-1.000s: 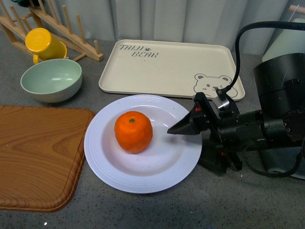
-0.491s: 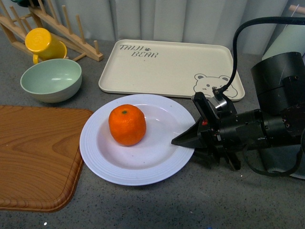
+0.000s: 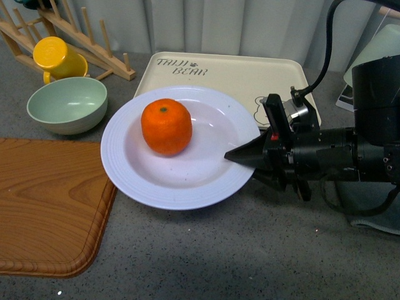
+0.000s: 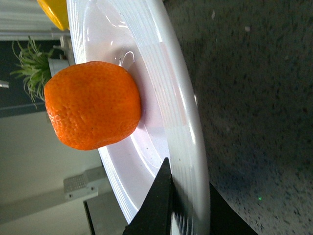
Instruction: Place orange and plate with both arms
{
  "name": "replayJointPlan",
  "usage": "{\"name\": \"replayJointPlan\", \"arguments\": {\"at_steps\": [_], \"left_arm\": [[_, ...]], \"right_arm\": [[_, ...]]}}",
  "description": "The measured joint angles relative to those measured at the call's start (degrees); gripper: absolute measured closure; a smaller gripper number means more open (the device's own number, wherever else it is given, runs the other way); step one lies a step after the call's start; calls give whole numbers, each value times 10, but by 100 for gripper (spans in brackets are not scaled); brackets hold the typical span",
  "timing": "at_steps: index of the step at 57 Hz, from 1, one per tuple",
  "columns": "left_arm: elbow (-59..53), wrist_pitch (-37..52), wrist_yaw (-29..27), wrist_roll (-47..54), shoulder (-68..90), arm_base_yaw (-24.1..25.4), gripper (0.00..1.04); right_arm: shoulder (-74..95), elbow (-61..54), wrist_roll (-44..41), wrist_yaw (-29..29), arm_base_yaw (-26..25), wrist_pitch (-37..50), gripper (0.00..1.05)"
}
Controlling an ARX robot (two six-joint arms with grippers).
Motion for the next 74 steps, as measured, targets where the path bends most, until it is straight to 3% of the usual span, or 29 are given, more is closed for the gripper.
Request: {"name": "replayJointPlan", "arguments": {"at_steps": [19,29,40,62,74], "left_arm": [[0,0,0,0,0,0,7],[0,0,0,0,0,0,7],[0,0,0,0,0,0,7],[0,0,0,0,0,0,7],[0,0,0,0,0,0,7]], "right_arm": [[52,82,142,115,19,86,101],[93,146,205,198,46,84,101],[129,232,250,274,78,24,101],[169,295,274,302,91,-49,101],[168,296,264,296,89,-49,72]]}}
